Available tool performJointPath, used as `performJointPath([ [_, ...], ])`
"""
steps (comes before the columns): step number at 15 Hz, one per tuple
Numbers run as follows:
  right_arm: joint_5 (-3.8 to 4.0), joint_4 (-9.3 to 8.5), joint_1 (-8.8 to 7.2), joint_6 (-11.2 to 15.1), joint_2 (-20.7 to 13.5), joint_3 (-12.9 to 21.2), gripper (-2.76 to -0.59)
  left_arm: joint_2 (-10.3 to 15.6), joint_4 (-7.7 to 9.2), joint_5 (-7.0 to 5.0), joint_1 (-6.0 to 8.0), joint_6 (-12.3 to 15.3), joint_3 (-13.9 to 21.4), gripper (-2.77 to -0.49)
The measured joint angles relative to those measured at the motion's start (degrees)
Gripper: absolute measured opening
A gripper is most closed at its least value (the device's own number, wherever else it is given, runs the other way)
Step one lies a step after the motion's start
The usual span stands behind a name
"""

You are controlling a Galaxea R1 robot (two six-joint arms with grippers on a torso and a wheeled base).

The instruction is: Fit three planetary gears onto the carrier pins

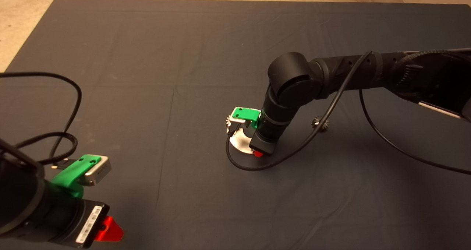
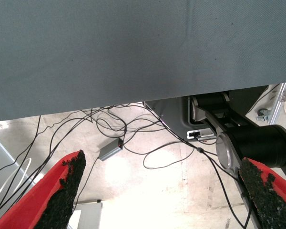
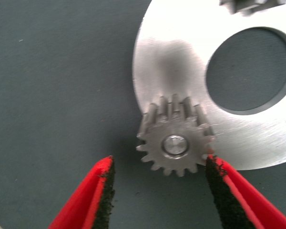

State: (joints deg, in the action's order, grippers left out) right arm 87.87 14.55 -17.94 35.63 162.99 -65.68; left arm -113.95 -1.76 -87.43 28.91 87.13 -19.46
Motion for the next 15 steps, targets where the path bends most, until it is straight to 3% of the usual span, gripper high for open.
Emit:
performJointPath([
  [2, -0.20, -0.08, -0.39, 0.00, -0.64, 2.34, -1.93, 0.02, 0.00, 0.00, -0.01, 0.00, 0.00, -0.95],
  [3, -0.24, -0.25, -1.35, 0.02, -1.37, 3.85, -1.92, 0.00, 0.00, 0.00, -0.01, 0.00, 0.00, -0.95],
  [6, -0.48, -1.58, -7.16, 0.04, -6.62, 7.16, -1.75, 0.00, 0.00, 0.00, 0.00, 0.00, 0.00, -0.95],
  [7, -0.55, -1.99, -8.28, 0.02, -9.69, 7.94, -1.63, 0.00, 0.00, 0.00, -0.01, 0.00, 0.00, -0.95],
  [10, -0.06, -2.68, -9.09, -0.88, -18.85, 9.69, -1.61, 0.00, 0.00, 0.02, -0.01, 0.00, 0.00, -0.95],
  [12, 0.16, -2.95, -9.64, -1.60, -22.85, 10.67, -1.49, -0.02, 0.00, 0.02, -0.01, 0.00, 0.00, -0.95],
  [15, -0.35, -2.96, -8.35, -2.21, -27.59, 12.06, -1.49, 0.00, 0.02, 0.00, -0.19, 0.00, 0.00, -0.95],
])
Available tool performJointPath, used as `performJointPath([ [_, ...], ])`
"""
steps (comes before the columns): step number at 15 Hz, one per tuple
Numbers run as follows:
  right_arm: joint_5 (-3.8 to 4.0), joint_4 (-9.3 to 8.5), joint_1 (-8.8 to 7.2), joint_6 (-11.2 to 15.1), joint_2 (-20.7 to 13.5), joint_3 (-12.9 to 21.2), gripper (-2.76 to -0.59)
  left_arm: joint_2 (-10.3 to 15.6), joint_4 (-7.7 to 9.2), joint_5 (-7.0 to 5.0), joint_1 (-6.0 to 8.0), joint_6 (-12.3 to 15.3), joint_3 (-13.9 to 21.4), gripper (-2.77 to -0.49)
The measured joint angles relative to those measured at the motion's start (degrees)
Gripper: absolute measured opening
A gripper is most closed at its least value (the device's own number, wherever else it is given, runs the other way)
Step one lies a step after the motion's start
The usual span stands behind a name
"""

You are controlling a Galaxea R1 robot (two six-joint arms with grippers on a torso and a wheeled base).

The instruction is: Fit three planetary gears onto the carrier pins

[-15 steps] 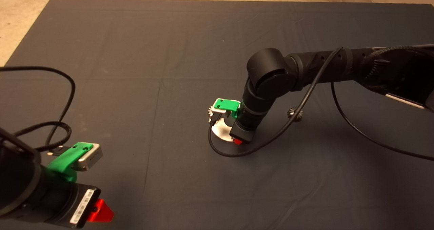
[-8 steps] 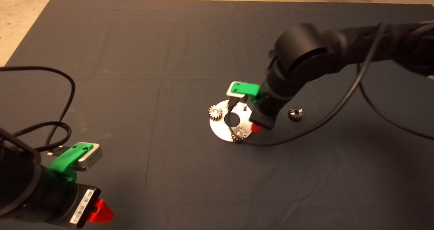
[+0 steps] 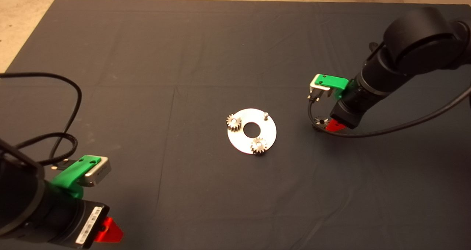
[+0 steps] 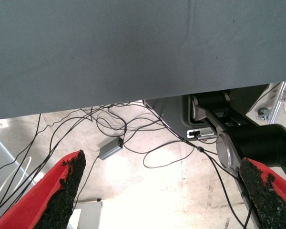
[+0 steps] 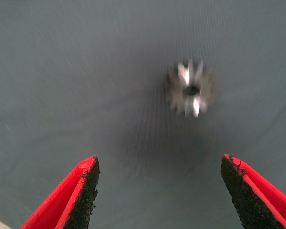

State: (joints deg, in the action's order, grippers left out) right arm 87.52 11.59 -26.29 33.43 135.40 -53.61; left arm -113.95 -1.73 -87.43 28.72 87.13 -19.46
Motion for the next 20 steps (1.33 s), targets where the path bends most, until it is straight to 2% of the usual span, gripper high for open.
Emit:
performJointPath([
  [2, 0.27, 0.37, 3.00, -0.16, -2.82, 0.39, -1.48, -0.02, 0.01, 0.00, -0.12, 0.00, 0.00, -0.80],
  [4, 0.38, 0.96, 5.45, -0.16, -3.81, 0.72, -1.33, -0.02, 0.00, 0.02, -0.12, -0.01, 0.04, -0.80],
  [5, 0.35, 1.53, 6.45, -0.16, -3.90, 0.98, -1.33, -0.02, 0.02, 0.02, -0.15, 0.00, 0.06, -0.80],
  [8, -0.04, 4.63, 8.73, -0.01, -4.33, 1.33, -1.33, 0.00, 0.02, 0.02, -0.78, 0.00, 0.09, -0.80],
  [10, 0.22, 6.19, 9.37, 0.89, -4.83, 1.33, -1.33, 0.00, 0.02, 0.02, -0.78, 0.00, 0.11, -0.80],
  [16, 0.13, 13.49, 9.97, 3.79, -4.80, 1.33, -1.33, 0.00, 0.00, 0.02, -0.94, 0.00, 0.11, -0.80],
  [18, 0.08, 15.39, 10.07, 5.09, -4.78, 1.33, -1.33, 0.00, 0.02, 0.00, -0.94, 0.00, 0.11, -0.80],
  [20, 0.09, 16.57, 10.26, 6.39, -4.75, 1.33, -1.33, 0.00, 0.02, 0.00, -0.94, 0.00, 0.11, -0.80],
])
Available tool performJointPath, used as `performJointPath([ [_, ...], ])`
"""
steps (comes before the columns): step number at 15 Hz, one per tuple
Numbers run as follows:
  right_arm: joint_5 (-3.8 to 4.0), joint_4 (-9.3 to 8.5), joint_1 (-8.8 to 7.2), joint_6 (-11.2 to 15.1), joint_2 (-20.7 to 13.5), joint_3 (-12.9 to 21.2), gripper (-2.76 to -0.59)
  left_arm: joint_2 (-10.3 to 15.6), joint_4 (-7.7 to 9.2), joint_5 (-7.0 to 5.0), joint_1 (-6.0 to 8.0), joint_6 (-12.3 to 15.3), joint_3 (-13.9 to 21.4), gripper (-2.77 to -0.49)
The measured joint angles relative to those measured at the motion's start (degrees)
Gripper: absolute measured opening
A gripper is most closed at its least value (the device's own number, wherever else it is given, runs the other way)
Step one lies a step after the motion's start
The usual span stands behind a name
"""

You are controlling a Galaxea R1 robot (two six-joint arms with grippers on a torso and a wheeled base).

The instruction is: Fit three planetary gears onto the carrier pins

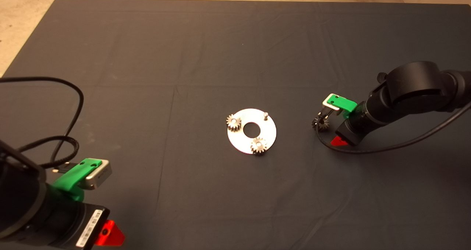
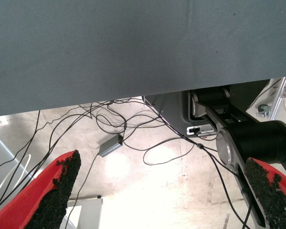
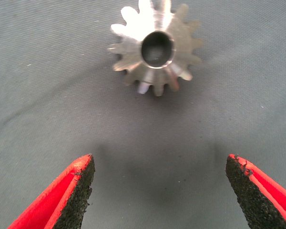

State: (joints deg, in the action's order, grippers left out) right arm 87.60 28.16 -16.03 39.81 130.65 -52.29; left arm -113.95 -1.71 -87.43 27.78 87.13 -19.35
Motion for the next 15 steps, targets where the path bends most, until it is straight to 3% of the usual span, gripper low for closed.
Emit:
performJointPath([
  [10, 0.02, 1.30, 0.00, 9.28, 0.23, -0.06, -1.33, 0.00, 0.00, 0.00, -0.02, 0.00, 0.00, -0.80],
  [15, 0.10, 1.35, 0.00, 11.53, 1.17, -1.05, -1.33, -0.02, 0.00, 0.02, -0.33, 0.00, 0.00, -0.80],
])
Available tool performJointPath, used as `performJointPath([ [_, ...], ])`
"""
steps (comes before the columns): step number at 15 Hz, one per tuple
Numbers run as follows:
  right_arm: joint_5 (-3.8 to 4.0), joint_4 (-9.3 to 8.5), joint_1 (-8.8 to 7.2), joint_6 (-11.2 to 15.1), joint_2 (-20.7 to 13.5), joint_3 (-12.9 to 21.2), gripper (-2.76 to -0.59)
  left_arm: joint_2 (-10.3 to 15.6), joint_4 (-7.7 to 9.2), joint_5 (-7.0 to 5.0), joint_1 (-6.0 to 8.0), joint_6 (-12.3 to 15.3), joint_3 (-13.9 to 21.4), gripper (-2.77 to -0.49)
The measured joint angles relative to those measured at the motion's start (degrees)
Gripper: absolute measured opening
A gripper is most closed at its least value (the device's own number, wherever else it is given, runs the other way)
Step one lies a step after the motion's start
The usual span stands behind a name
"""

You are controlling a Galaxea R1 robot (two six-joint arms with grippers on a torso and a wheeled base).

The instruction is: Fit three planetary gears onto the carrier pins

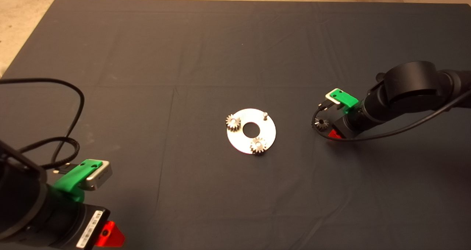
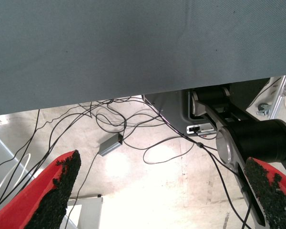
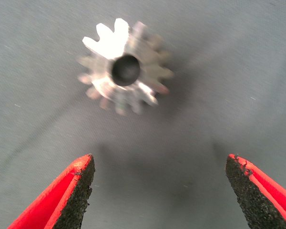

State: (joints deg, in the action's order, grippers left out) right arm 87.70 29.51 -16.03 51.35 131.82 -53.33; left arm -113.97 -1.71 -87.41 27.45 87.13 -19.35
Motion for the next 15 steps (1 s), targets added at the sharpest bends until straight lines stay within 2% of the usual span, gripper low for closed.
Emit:
performJointPath([
  [6, -0.22, -0.11, 0.02, 0.22, 1.36, -1.51, -1.33, 0.00, 0.00, 0.00, -0.45, 0.00, 0.00, -0.80],
  [9, -0.62, -0.17, 0.41, 0.11, 1.54, -3.43, -1.33, 0.02, 0.00, -0.02, -0.46, 0.00, 0.00, -0.80],
  [13, -3.05, -1.36, 1.78, -0.52, 1.53, -5.38, -1.33, 0.00, 0.00, -0.02, -0.45, 0.00, 0.00, -0.80],
  [15, -3.39, -1.92, 2.06, -1.74, 1.75, -5.34, -1.33, 0.00, 0.00, -0.02, -0.46, 0.00, 0.00, -0.80],
])
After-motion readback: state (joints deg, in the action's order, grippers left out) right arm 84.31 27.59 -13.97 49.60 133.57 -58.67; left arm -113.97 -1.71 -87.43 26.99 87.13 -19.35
